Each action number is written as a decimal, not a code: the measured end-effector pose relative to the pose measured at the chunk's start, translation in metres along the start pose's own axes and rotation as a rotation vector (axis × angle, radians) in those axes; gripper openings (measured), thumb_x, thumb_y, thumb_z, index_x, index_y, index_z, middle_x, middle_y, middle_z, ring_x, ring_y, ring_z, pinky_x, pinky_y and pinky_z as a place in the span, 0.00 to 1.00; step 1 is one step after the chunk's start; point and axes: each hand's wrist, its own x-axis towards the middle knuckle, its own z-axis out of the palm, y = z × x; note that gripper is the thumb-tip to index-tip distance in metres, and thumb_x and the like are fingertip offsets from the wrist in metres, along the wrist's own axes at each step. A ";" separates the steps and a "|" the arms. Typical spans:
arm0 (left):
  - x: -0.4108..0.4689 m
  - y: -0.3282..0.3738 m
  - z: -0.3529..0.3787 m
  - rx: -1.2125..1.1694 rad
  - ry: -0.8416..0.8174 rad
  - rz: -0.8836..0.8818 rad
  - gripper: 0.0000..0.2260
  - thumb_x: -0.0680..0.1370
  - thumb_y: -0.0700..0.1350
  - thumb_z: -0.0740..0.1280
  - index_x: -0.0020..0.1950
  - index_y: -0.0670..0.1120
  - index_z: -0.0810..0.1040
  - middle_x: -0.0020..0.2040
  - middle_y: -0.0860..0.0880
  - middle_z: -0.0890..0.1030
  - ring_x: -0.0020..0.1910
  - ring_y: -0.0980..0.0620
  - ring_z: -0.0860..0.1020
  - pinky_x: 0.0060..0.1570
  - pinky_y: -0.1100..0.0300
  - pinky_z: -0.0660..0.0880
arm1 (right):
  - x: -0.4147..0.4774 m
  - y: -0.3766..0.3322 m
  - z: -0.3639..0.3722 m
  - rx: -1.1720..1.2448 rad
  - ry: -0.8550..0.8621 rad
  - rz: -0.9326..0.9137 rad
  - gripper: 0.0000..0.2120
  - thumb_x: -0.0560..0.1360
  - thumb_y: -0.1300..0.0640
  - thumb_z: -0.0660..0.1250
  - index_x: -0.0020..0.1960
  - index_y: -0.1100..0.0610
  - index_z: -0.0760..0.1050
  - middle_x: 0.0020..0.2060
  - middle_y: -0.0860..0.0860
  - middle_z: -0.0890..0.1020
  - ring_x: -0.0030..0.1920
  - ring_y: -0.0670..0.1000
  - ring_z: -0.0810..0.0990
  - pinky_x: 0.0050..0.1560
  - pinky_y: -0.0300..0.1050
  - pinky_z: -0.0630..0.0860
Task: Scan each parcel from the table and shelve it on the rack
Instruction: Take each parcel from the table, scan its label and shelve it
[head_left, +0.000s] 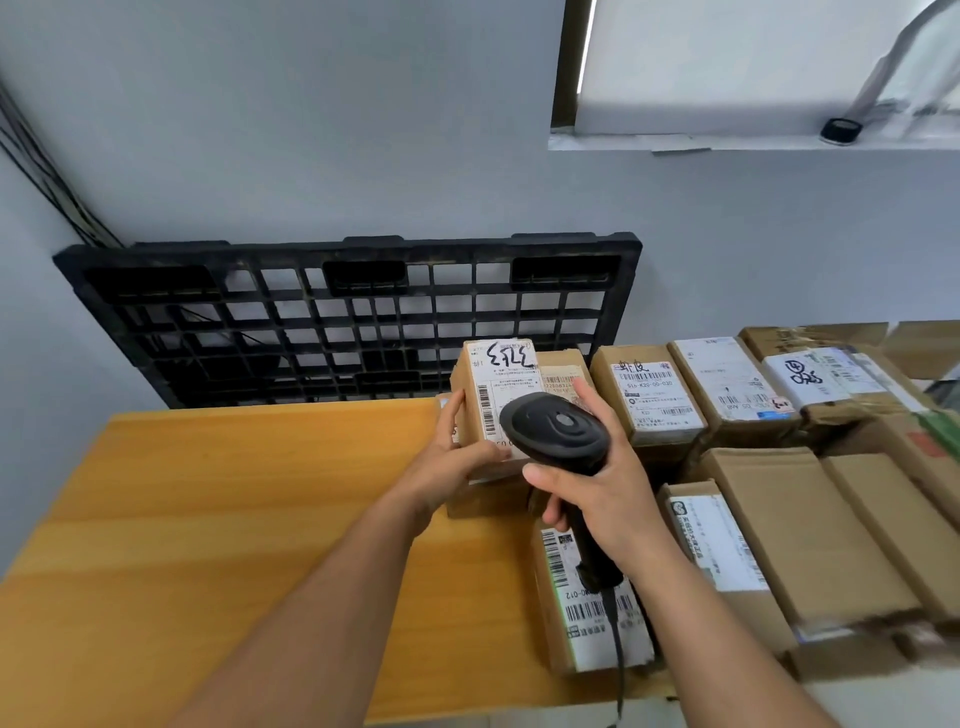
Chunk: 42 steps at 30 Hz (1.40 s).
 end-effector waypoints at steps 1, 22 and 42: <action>-0.003 0.000 -0.001 -0.011 0.001 0.002 0.47 0.64 0.51 0.76 0.74 0.71 0.52 0.67 0.49 0.75 0.62 0.48 0.77 0.64 0.46 0.73 | -0.003 -0.001 0.001 -0.008 -0.002 -0.005 0.47 0.68 0.64 0.77 0.76 0.37 0.58 0.60 0.49 0.80 0.28 0.56 0.80 0.32 0.50 0.81; -0.115 0.000 -0.079 0.017 0.291 0.323 0.52 0.68 0.42 0.79 0.79 0.58 0.47 0.67 0.48 0.73 0.64 0.52 0.74 0.47 0.68 0.71 | -0.101 -0.059 0.060 0.043 -0.132 -0.215 0.43 0.65 0.59 0.79 0.72 0.36 0.62 0.52 0.55 0.83 0.29 0.59 0.80 0.30 0.48 0.79; -0.156 -0.011 -0.103 0.039 0.267 0.410 0.50 0.70 0.38 0.76 0.79 0.60 0.47 0.69 0.46 0.72 0.66 0.49 0.72 0.46 0.67 0.70 | -0.173 -0.067 0.082 0.002 -0.101 -0.228 0.40 0.65 0.60 0.78 0.69 0.35 0.67 0.44 0.54 0.84 0.27 0.58 0.79 0.28 0.47 0.77</action>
